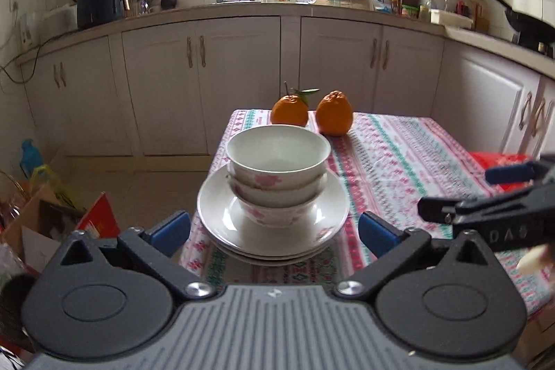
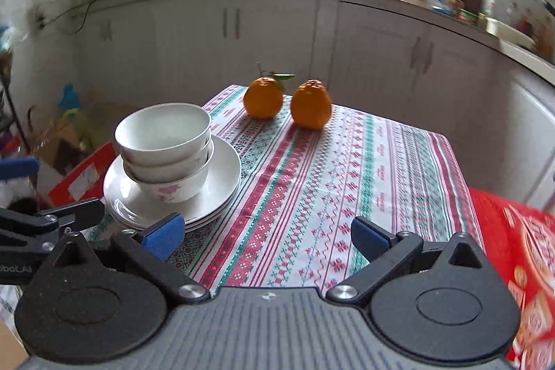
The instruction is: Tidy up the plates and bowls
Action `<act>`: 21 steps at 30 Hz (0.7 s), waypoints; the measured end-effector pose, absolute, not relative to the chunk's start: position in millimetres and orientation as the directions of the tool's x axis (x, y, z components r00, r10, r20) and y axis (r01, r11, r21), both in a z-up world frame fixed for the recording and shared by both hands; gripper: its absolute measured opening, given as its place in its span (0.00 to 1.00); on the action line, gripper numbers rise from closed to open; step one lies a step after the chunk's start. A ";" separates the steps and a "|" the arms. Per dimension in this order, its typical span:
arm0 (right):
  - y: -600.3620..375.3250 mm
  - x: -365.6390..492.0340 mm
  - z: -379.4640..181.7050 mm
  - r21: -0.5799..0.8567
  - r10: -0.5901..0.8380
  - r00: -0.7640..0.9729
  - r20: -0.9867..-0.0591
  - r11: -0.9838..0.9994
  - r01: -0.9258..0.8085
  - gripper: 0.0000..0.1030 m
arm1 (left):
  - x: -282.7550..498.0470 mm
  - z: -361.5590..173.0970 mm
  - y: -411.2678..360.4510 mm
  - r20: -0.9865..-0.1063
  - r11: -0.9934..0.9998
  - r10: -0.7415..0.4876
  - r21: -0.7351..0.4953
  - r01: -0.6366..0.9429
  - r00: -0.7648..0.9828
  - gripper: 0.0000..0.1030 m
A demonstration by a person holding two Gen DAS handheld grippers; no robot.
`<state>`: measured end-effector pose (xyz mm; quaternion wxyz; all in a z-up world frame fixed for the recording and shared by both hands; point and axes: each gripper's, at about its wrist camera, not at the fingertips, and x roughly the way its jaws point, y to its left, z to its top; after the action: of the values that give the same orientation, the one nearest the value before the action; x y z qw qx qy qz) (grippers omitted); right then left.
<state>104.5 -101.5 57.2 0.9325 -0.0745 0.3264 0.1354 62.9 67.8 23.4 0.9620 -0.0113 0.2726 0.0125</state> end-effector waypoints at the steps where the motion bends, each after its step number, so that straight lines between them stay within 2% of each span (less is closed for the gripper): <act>1: -102.9 100.0 58.8 -0.052 0.195 0.757 -0.624 0.956 -0.290 1.00 | 59.7 25.2 67.3 -0.522 0.999 0.021 -0.023 -0.039 0.853 1.00; 12: -100.7 71.1 68.8 -0.117 0.139 0.825 -0.548 0.964 -0.240 1.00 | 36.9 34.1 56.8 -0.486 0.994 0.083 -0.020 -0.106 0.870 1.00; 21: -101.3 68.3 67.1 -0.125 0.117 0.839 -0.532 0.969 -0.214 1.00 | 32.2 34.1 51.3 -0.483 0.993 0.106 -0.001 -0.122 0.869 1.00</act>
<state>68.3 -101.3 67.1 0.9547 -0.0898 0.2702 0.0867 32.2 51.3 34.1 0.9666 -0.0157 0.2489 0.0591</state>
